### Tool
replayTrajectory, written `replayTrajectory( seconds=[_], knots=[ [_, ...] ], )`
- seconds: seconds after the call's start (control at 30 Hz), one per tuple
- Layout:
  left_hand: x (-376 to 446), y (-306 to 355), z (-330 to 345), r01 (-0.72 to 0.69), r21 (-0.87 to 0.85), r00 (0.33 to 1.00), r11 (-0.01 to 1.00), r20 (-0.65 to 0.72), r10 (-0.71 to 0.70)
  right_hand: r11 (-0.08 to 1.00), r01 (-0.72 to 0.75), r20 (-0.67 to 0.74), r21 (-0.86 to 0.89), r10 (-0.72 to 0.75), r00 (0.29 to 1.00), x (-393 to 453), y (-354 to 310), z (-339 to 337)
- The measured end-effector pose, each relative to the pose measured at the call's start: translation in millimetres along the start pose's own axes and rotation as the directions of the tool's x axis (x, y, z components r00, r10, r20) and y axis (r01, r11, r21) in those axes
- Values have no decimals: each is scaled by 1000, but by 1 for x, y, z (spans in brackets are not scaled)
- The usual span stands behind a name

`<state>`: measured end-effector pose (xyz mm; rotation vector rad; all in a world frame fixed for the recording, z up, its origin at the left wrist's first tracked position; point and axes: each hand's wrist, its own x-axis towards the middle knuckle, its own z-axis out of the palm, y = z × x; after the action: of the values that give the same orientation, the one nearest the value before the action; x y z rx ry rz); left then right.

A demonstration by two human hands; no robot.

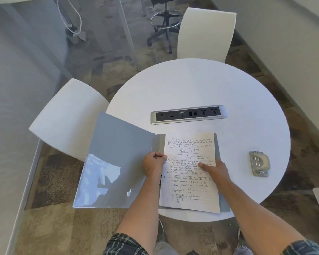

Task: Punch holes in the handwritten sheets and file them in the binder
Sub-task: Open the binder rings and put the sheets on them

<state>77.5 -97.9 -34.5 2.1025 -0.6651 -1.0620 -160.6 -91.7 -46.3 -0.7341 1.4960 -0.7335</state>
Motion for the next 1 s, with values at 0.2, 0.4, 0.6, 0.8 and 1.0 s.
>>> replayTrajectory(
  seconds=[0.2, 0.4, 0.6, 0.8, 1.0],
  knots=[
    [0, 9, 1, -49, 16, 999, 999, 7, 49, 1000, 0, 22, -25, 0, 1000, -1, 0, 0],
    [4, 9, 4, -18, -5, 1000, 1000, -22, 17, 996, -26, 8, -81, 27, 1000, 6, 2, 5],
    [1, 6, 2, -75, 84, 997, 994, 21, 74, 992, -21, -14, -122, 19, 1000, 8, 4, 3],
    [-11, -8, -3, -151, 210, 988, 966, 51, 144, 991, -14, -2, -132, 14, 1000, 4, 2, 4],
    [-22, -14, -14, -174, 308, 981, 935, 140, 137, 995, -10, 25, -95, 12, 1000, 4, 1, 4]
  ],
)
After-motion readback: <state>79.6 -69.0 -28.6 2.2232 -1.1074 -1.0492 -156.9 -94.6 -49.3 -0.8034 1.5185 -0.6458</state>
